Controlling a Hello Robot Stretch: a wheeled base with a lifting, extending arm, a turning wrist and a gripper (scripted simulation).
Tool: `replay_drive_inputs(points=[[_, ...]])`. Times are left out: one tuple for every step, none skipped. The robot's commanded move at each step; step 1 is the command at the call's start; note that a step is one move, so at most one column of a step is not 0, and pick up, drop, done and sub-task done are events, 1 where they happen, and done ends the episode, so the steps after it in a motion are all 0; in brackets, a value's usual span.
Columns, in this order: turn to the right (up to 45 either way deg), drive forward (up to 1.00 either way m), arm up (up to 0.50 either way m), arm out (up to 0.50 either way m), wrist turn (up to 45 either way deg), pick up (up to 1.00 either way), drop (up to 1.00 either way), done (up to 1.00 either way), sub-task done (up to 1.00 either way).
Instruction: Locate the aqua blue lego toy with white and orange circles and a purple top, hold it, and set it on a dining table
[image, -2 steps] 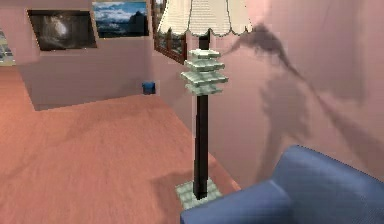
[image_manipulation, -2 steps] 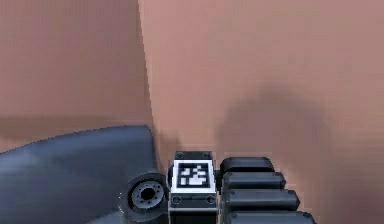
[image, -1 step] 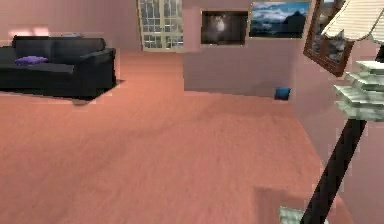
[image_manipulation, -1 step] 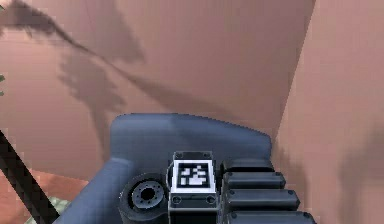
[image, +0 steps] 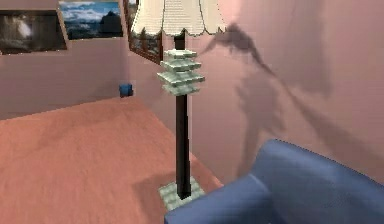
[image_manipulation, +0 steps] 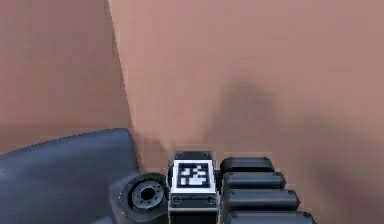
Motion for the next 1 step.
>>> replay_drive_inputs(points=[[-45.0, 0.0, 0.0, 0.0, 0.0, 0.0, 0.0, 0.0, 0.0]])
